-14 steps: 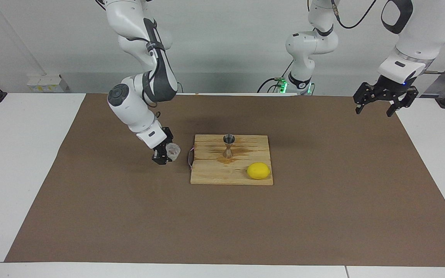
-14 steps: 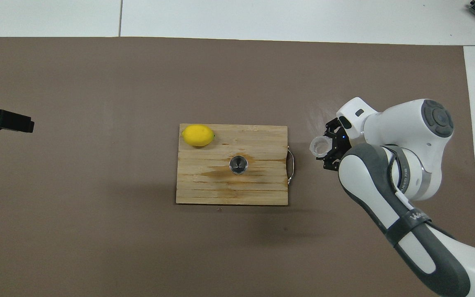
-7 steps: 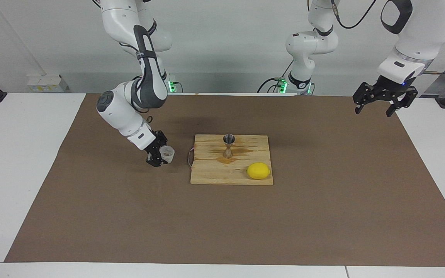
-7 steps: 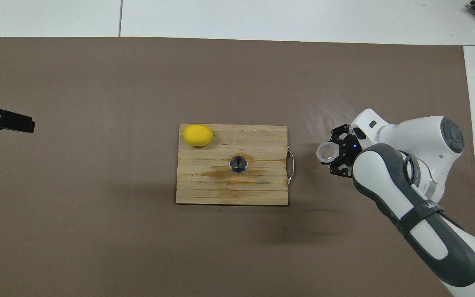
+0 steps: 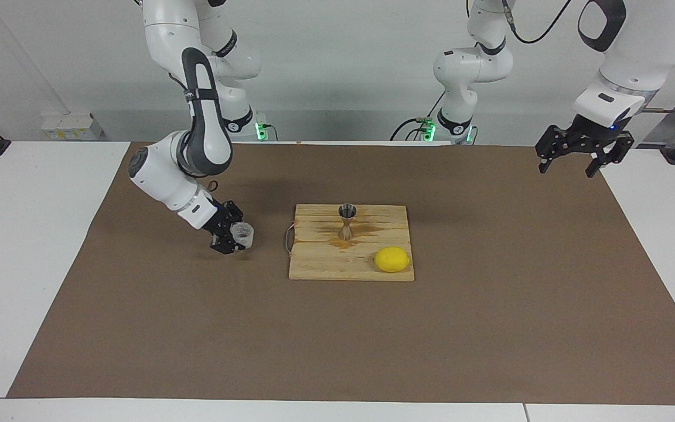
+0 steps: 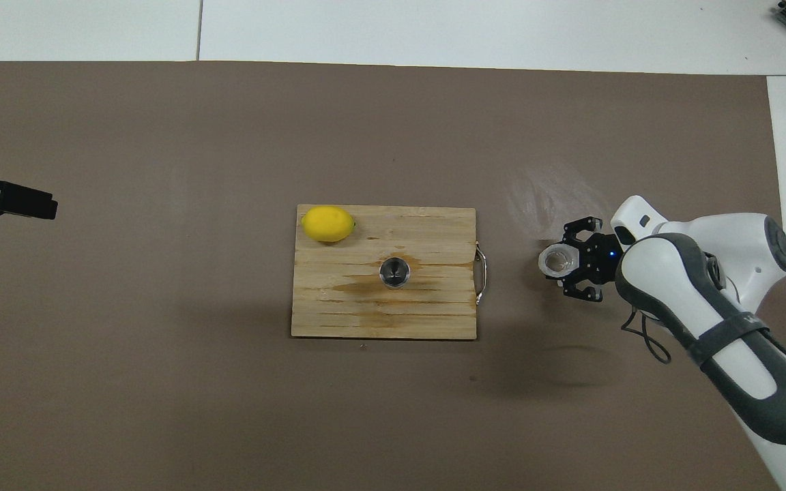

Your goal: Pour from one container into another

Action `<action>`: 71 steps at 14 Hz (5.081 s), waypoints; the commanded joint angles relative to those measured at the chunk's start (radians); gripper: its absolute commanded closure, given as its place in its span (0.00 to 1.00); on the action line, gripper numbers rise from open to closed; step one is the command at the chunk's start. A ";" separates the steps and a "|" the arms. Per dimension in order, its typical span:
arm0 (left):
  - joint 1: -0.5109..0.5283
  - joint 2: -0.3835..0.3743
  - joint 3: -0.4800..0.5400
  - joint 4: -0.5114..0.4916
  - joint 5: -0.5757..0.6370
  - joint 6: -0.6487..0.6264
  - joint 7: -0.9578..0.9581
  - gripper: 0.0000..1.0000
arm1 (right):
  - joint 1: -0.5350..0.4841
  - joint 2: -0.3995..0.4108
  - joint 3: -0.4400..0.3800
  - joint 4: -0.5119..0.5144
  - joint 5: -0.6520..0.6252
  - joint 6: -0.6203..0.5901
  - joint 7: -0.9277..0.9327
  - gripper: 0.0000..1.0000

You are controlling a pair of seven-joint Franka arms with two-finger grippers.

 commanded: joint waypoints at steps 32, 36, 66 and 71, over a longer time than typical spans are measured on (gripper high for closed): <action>0.007 -0.010 -0.002 0.010 -0.013 -0.020 0.018 0.00 | -0.078 -0.123 0.001 -0.012 -0.036 -0.023 -0.007 0.00; 0.002 -0.010 -0.002 0.010 -0.013 -0.021 0.010 0.00 | -0.078 -0.146 0.005 0.026 -0.063 -0.035 0.114 0.00; 0.008 -0.003 -0.002 0.007 -0.010 0.002 0.006 0.00 | 0.077 -0.140 0.022 0.650 -0.692 -0.653 2.291 0.00; 0.008 -0.001 -0.002 0.006 -0.010 0.000 0.006 0.00 | 0.063 -0.206 0.022 0.606 -0.735 -0.747 2.302 0.00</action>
